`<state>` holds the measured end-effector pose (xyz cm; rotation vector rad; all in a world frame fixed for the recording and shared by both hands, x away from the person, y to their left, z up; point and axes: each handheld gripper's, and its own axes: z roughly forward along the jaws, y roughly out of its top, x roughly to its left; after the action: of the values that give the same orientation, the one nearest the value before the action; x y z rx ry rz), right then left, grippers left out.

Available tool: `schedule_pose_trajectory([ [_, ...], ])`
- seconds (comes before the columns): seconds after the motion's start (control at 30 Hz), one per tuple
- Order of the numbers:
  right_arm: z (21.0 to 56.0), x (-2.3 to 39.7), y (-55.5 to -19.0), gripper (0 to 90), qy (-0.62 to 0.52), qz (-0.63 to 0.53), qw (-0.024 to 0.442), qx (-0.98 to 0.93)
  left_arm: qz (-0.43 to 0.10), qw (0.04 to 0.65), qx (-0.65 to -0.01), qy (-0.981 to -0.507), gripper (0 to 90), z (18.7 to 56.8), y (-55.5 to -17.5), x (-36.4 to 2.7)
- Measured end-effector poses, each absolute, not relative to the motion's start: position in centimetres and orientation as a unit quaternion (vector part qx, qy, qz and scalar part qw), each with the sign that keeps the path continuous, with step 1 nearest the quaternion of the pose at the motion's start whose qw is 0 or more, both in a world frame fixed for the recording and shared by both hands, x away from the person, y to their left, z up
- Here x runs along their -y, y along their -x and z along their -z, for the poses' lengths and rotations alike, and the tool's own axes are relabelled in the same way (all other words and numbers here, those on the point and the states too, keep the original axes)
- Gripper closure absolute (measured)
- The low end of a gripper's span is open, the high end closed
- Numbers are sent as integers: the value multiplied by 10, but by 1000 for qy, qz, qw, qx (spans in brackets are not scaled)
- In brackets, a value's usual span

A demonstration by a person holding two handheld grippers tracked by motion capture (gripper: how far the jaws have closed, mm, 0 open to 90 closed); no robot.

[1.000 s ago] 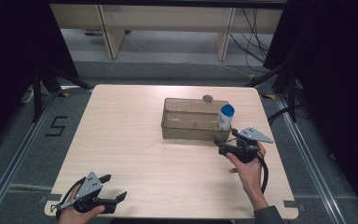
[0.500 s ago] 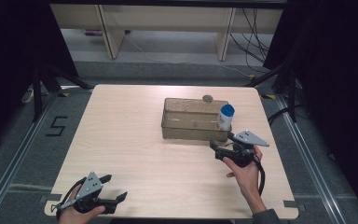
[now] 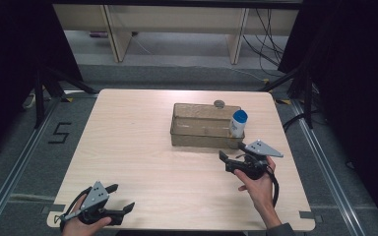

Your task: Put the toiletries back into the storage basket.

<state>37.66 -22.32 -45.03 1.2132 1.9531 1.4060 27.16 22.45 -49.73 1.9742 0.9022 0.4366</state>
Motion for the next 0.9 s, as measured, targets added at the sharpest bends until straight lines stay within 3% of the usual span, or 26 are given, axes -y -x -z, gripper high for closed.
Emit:
schedule_pose_trajectory([
  [0.57,456,218,-363,189,-433,-509,199,-717,-176,451,-372,-792,149,498,-272,-224],
  [0.8,455,219,-360,187,-407,-507,210,-730,-176,451,-372,-792,149,498,-271,-224],
  [0.83,454,217,-357,187,-422,-510,194,-724,-177,446,-369,-796,149,498,-271,-225],
  [0.9,455,219,-357,186,-408,-512,208,-727,-178,449,-367,-795,149,499,-272,-225],
])
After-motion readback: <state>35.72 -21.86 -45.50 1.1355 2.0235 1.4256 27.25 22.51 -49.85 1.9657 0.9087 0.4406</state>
